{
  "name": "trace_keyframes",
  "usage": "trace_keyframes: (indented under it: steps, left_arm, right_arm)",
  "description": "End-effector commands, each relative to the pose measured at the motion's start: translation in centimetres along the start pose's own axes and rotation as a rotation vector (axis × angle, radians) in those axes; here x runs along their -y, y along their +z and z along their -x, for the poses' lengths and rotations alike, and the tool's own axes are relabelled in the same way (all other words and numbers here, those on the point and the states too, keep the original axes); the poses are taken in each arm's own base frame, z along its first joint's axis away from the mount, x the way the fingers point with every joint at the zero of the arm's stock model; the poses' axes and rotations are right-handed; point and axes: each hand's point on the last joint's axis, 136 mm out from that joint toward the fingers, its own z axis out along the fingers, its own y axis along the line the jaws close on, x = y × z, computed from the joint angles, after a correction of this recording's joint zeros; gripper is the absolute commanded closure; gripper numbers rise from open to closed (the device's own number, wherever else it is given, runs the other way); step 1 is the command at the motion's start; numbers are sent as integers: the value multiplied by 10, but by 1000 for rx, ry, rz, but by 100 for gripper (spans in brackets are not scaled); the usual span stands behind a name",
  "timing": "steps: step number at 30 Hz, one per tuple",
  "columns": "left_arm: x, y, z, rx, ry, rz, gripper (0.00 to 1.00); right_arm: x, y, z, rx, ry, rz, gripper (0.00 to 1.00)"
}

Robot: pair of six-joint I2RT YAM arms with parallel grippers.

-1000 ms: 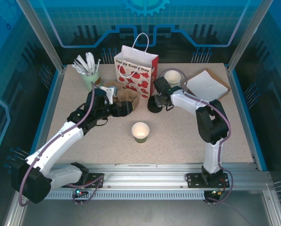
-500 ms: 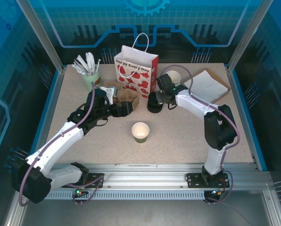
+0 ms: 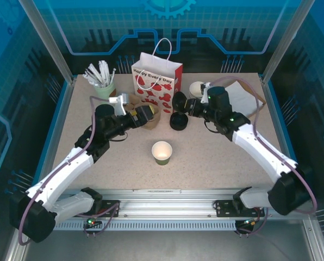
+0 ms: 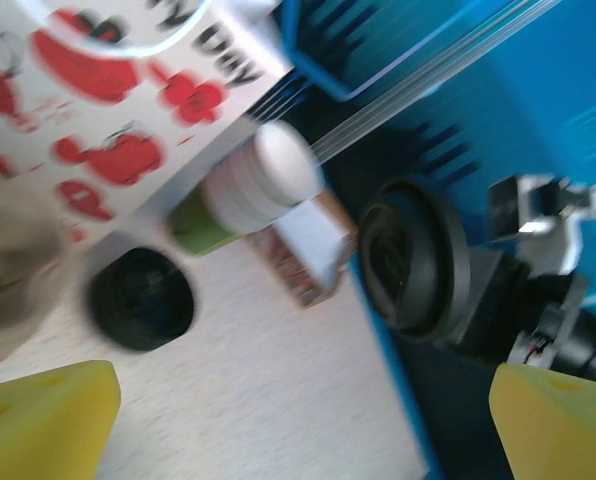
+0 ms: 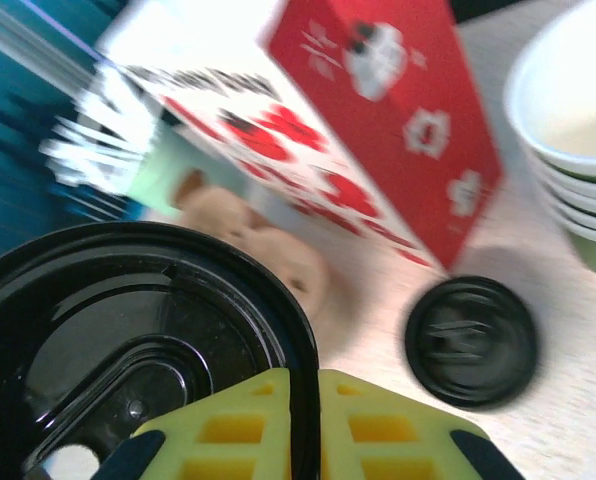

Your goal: Pack the takeout coffee

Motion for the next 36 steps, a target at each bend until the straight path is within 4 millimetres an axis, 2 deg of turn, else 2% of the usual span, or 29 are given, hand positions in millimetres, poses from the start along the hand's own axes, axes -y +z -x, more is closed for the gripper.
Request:
trace_keyframes:
  steps: [1, 6, 10, 18, 29, 36]
  left_arm:
    - [56, -11, 27, 87, -76, -228, 4]
    - [91, -5, 38, 69, -121, -380, 2]
    - [102, 5, 41, 60, -158, -421, 1]
    - [115, 18, 42, 36, -173, -470, 1]
    - [109, 27, 40, 30, -184, -458, 1]
    - [115, 27, 40, 19, -192, -494, 3]
  right_arm:
    - [-42, -12, 11, 31, 176, 231, 86]
    - [-70, -22, 15, 54, 267, 374, 86]
    - [-87, -22, 16, 49, 300, 455, 86]
    - [-106, -15, 12, 15, 371, 566, 86]
    - [-127, -19, 12, -2, 374, 639, 86]
    - [-134, -19, 10, -19, 360, 659, 86]
